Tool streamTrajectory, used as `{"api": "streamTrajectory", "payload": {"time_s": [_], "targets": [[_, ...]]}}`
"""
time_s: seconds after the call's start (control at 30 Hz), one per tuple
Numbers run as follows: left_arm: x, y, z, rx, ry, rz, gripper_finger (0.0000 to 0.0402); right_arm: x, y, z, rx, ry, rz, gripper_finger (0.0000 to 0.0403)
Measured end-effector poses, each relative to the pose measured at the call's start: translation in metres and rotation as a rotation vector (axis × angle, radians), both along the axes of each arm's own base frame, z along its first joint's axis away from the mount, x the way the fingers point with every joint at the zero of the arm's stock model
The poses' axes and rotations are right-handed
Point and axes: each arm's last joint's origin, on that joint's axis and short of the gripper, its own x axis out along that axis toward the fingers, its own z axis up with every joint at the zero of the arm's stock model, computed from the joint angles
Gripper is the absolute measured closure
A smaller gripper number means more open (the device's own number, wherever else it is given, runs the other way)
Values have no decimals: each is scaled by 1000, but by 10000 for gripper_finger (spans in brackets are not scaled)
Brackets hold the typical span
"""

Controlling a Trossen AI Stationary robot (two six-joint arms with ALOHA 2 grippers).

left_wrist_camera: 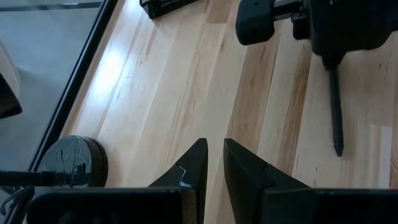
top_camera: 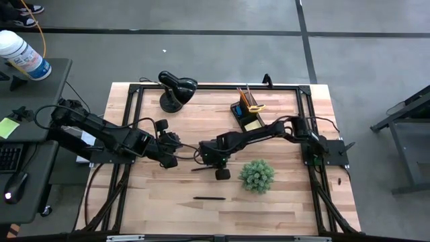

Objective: Pick and place office supplies into organizer
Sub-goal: Put the top black pen into the desk organizer

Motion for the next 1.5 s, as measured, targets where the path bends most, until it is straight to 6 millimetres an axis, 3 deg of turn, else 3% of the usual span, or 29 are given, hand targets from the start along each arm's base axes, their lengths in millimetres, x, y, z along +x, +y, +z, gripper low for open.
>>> {"api": "streamTrajectory", "payload": {"time_s": [0.13, 0.63, 1.2, 1.33, 1.5], "targets": [[0, 0, 0, 0, 0, 0, 360, 0, 0, 1, 1, -5, 12, 401], [0, 0, 0, 5, -2, 5, 360, -3, 5, -1, -4, 23, 11, 401], [0, 1, 0, 21, -7, 14, 360, -4, 9, -9, 20, 54, 15, 317], [0, 1, 0, 21, -6, 14, 360, -4, 13, -12, 3, 60, 7, 330], [0, 1, 0, 23, -2, 10, 360, -4, 17, -12, -5, 50, 27, 375]]}}
